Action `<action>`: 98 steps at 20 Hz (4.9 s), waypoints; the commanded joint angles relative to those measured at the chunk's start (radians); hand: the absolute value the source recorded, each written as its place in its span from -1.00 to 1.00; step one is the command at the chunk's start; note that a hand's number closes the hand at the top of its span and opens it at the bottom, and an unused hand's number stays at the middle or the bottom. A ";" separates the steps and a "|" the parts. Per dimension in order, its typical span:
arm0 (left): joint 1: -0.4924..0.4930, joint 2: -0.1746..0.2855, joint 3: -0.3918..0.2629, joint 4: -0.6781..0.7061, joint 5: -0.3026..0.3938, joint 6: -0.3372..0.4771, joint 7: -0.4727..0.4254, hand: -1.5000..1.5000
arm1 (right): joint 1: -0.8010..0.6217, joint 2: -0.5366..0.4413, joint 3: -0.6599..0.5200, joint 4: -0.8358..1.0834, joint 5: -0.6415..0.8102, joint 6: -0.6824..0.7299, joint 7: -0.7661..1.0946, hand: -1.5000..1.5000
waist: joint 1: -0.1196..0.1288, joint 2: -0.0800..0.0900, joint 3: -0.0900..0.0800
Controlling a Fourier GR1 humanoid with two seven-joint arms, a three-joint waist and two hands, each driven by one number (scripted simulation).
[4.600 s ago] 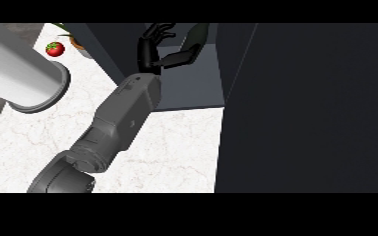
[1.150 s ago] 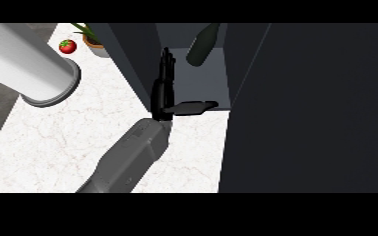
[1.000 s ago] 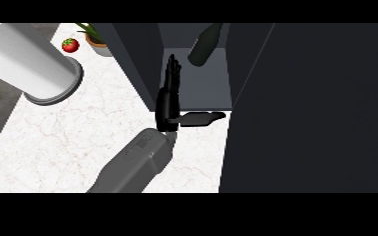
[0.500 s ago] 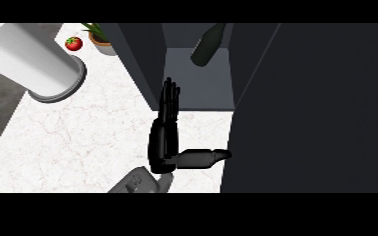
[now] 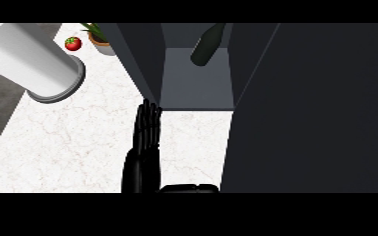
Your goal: Pick up the wine, place it into the cabinet and close the cabinet
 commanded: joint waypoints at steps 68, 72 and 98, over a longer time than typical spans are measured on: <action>0.431 0.574 0.703 -0.394 0.421 -0.704 0.169 -1.00 | -0.614 0.045 0.753 0.309 0.090 -0.632 0.179 1.00 | 0.054 0.006 -0.004; 0.411 0.539 0.664 -0.402 0.375 -0.662 0.175 -1.00 | -0.792 0.049 0.676 0.465 -0.016 -0.674 0.135 1.00 | 0.048 0.007 -0.003; 0.349 0.450 0.734 -0.322 0.340 -0.699 0.258 -1.00 | -1.184 0.005 0.236 1.401 -0.135 -0.356 -0.340 1.00 | 0.015 0.009 -0.001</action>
